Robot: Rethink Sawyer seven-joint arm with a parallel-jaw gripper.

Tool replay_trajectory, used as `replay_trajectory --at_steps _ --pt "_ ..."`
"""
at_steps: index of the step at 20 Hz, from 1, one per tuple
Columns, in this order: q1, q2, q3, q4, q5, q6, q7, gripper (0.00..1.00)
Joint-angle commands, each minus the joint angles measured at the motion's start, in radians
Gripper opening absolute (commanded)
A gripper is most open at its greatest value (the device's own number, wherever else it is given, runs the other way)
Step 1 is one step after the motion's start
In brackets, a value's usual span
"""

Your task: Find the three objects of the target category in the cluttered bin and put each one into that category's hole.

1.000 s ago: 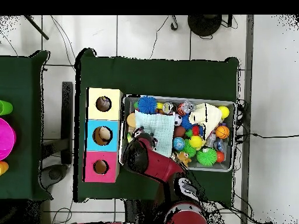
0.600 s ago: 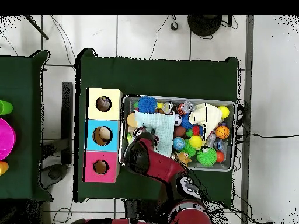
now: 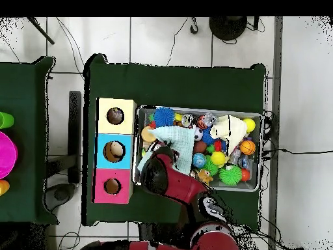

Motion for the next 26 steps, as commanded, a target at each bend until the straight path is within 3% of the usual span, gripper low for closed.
replay_trajectory --at_steps 1,15,26 --pt "-0.019 0.066 0.102 -0.016 0.002 0.064 0.190 0.00" --pt "-0.001 -0.123 0.057 0.047 0.012 0.241 0.162 0.00" --pt "-0.017 -0.215 0.043 0.083 -0.011 0.318 0.145 0.00"
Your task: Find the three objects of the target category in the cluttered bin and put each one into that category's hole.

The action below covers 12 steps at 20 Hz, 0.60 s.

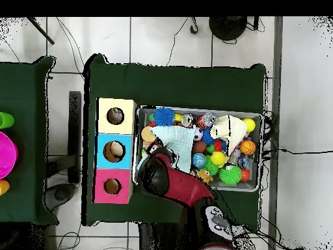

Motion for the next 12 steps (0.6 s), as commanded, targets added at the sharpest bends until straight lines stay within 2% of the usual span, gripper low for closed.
replay_trajectory --at_steps 1,12 --pt "-0.020 -0.070 0.038 0.042 -0.010 0.117 0.143 0.00" --pt "-0.036 -0.134 0.020 0.034 -0.014 0.213 0.109 0.00"
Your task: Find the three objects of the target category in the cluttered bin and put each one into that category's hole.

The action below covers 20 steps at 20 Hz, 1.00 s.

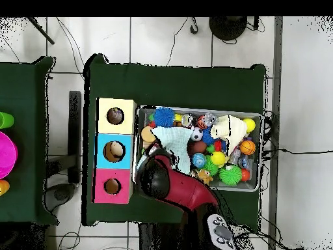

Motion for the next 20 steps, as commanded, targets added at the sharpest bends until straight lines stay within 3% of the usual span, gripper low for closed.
replay_trajectory --at_steps 1,13,20 --pt "-0.045 -0.073 0.022 0.015 -0.020 0.158 0.101 0.00" --pt "-0.215 -0.292 0.026 0.058 -0.099 0.402 -0.042 0.00" --pt "-0.298 -0.360 0.022 0.031 -0.144 0.514 -0.084 0.00"
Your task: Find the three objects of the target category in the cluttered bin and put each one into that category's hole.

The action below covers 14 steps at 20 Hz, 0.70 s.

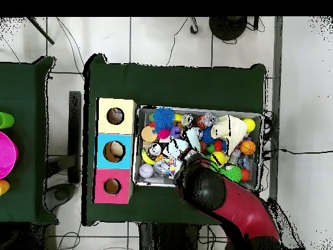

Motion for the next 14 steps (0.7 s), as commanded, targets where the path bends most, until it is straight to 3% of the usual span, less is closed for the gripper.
replay_trajectory --at_steps 1,14 --pt "-0.086 -0.107 0.024 0.020 -0.087 0.182 -0.088 0.00" --pt "-0.171 0.007 0.133 -0.048 -0.149 0.105 -0.073 0.00"
